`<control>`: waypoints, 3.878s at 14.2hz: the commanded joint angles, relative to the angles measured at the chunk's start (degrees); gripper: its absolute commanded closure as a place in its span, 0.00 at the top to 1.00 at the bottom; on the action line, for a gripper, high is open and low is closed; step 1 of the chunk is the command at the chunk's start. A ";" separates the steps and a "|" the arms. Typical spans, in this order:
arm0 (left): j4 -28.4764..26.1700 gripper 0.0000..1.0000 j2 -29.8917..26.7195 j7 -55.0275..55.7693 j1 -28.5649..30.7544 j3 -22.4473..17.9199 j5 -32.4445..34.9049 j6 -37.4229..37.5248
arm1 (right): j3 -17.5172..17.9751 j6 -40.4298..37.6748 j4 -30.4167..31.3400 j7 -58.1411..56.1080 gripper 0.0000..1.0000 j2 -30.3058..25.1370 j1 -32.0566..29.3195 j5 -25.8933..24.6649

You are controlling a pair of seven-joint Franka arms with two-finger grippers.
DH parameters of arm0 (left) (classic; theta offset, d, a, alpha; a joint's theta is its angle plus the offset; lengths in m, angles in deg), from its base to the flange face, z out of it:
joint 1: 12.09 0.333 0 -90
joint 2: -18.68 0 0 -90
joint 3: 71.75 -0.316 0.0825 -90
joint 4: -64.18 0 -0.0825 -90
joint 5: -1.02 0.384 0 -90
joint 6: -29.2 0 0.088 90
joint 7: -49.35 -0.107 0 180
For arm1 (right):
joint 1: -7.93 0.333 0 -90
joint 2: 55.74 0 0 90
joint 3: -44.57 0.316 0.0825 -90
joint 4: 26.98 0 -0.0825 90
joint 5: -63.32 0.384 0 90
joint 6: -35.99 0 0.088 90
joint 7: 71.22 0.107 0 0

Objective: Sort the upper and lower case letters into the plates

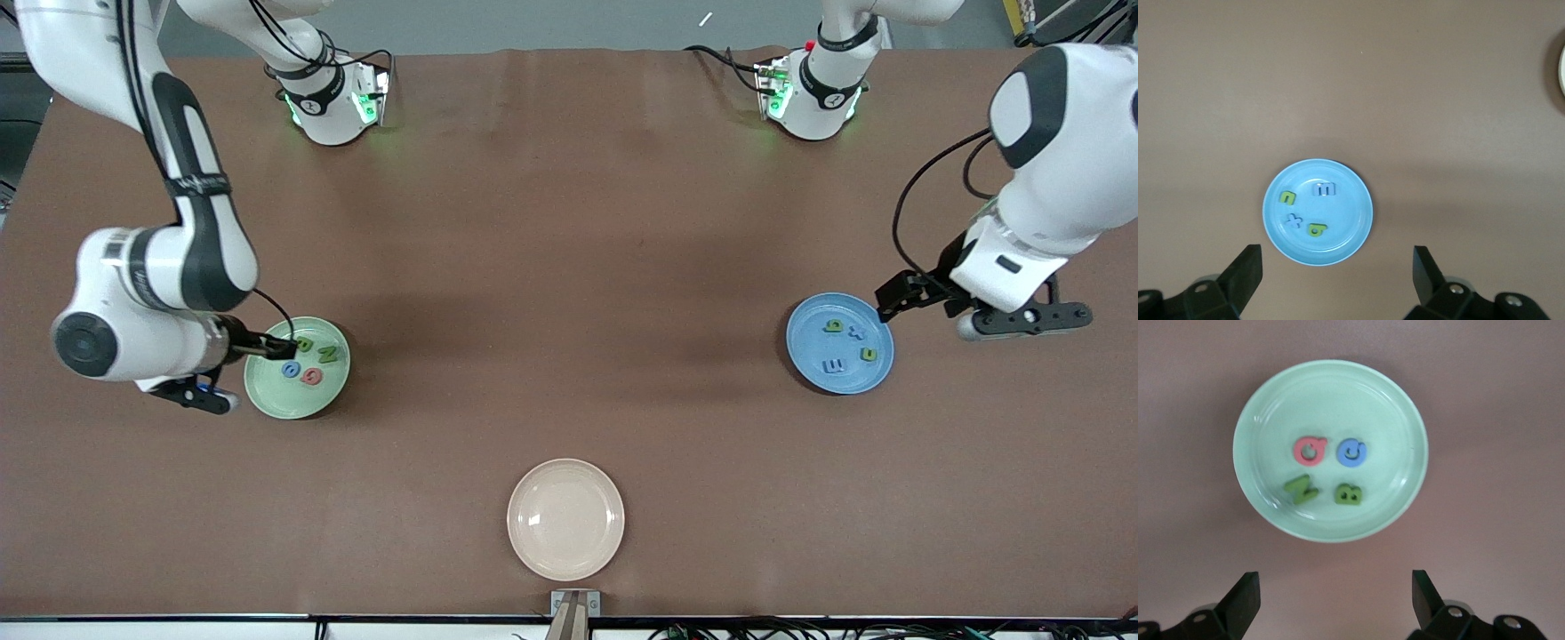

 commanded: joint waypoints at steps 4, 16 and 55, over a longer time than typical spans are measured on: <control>0.00 0.99 -6.56 -6.36 3.44 -0.16 -0.54 3.76 | 0.88 -9.77 -1.10 -9.90 1.00 -9.09 -2.50 -4.77; 11.17 1.00 -4.28 -9.18 5.90 1.60 -0.63 11.24 | 1.06 -21.14 -21.07 -11.95 1.00 -7.86 -6.72 -5.23; 14.86 1.00 -3.31 -10.06 23.04 16.72 -0.36 11.32 | 2.64 -18.94 -3.76 -12.38 1.00 -30.53 -7.95 -4.35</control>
